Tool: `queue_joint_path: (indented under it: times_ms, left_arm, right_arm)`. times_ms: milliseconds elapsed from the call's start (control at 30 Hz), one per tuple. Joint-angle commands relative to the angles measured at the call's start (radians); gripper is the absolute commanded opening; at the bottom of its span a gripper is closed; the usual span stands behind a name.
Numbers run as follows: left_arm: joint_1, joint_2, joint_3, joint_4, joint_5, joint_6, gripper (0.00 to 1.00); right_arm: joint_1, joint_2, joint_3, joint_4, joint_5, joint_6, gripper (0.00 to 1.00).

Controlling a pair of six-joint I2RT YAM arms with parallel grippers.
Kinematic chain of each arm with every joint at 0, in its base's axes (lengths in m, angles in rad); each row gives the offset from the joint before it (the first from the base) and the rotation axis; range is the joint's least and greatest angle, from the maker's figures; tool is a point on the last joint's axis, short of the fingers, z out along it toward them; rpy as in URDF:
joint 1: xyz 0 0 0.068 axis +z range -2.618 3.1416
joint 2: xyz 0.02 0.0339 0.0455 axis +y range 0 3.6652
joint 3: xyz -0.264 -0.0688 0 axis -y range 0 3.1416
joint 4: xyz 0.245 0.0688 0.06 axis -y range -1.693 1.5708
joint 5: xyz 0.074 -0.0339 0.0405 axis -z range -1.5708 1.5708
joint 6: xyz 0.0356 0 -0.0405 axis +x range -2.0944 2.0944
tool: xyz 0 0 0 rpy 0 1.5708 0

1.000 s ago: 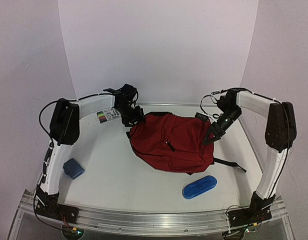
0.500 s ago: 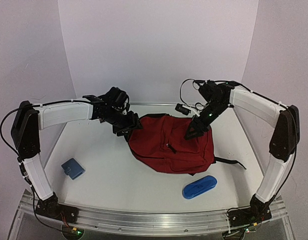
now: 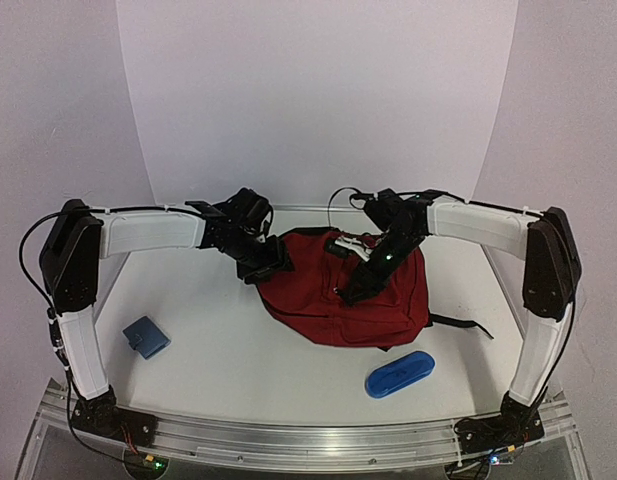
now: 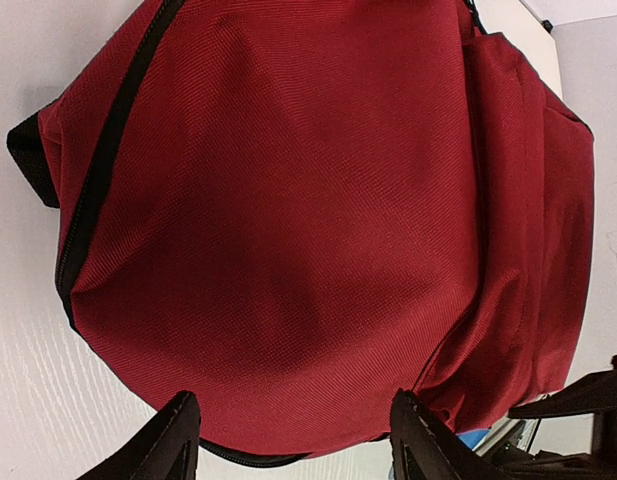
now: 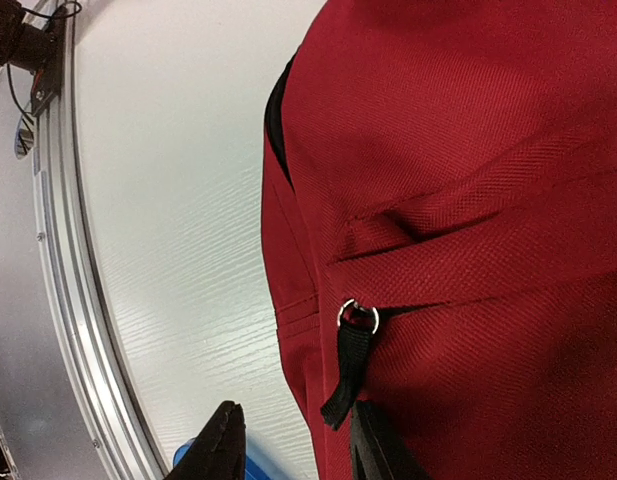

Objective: Pack the student bag
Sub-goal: Adjust the student bag at the center of the board.

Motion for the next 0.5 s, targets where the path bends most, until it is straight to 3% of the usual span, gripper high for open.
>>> queue_joint_path:
  times_ms: [0,167,400,467]
  left_arm:
    - [-0.007,-0.036,0.019,0.037,-0.01,-0.007,0.65]
    - [-0.046,-0.033,0.013,0.055,0.016,0.03,0.65]
    - [-0.122,-0.039,-0.033,0.075,0.013,0.082,0.62]
    - [-0.123,-0.064,-0.078,0.109,0.006,0.07,0.62]
  right_arm:
    - [0.021,0.034,-0.033,0.082,0.062,0.045,0.36]
    - [0.023,0.057,-0.063,0.134,0.127,0.056,0.34]
    - [0.029,0.032,-0.056,0.153,0.18,0.057,0.05]
    - [0.029,0.019,-0.048,0.152,0.186,0.062,0.0]
